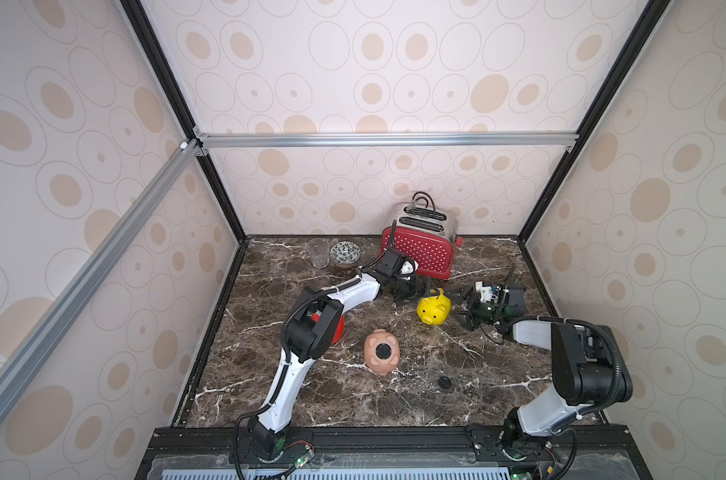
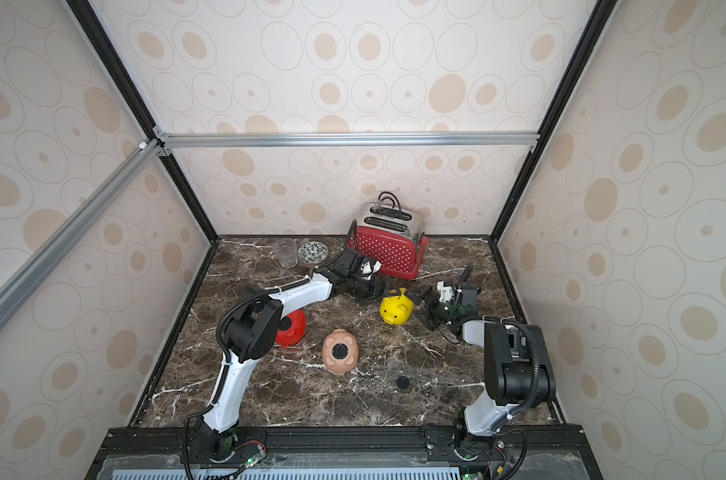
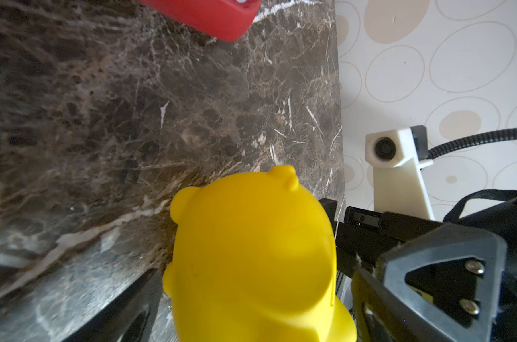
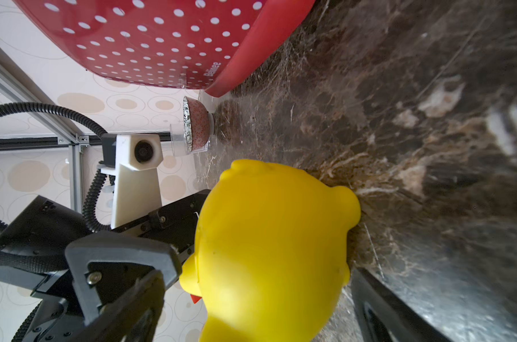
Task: Close piggy banks
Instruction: Move the piggy bank to the center of the board, then turn over the piggy bank at the center of the board.
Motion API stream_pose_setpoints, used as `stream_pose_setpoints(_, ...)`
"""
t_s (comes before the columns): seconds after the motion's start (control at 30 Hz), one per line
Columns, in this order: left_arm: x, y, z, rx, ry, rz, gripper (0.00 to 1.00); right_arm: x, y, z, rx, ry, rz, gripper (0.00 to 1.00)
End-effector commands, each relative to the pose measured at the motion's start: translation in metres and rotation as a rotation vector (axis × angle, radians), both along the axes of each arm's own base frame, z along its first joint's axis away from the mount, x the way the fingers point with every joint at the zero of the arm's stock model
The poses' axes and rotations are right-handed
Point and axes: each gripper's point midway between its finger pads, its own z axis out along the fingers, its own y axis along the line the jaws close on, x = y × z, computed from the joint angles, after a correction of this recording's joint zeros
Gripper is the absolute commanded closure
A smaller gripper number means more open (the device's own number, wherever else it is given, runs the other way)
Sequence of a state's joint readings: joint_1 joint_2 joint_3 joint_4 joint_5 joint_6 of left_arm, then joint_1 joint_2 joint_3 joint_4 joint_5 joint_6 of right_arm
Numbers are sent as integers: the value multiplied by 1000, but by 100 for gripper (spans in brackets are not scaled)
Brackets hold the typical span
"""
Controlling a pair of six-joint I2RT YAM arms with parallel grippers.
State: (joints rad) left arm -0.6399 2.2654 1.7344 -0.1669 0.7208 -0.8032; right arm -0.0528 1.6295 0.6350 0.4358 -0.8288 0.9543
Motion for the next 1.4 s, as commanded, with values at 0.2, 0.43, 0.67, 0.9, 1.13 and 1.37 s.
stream_pose_setpoints(0.2,-1,3,24,-38,-31,-4,5,2,4,-13,71,-60,-2,0)
stream_pose_setpoints(0.43,-1,1,23,-48,-27,-7,8,7,7,-19,137,-78,-8,0)
stream_pose_setpoints(0.67,-1,1,19,-51,-17,1,13,9,11,-17,179,-88,-1,0)
stream_pose_setpoints(0.9,-1,0,14,-47,-7,7,18,8,17,-15,209,-76,19,0)
stream_pose_setpoints(1.13,-2,-3,8,-46,2,7,19,9,21,-10,261,-86,28,0)
stream_pose_setpoints(1.37,-5,-1,1,-31,12,4,20,12,24,9,296,-116,46,0)
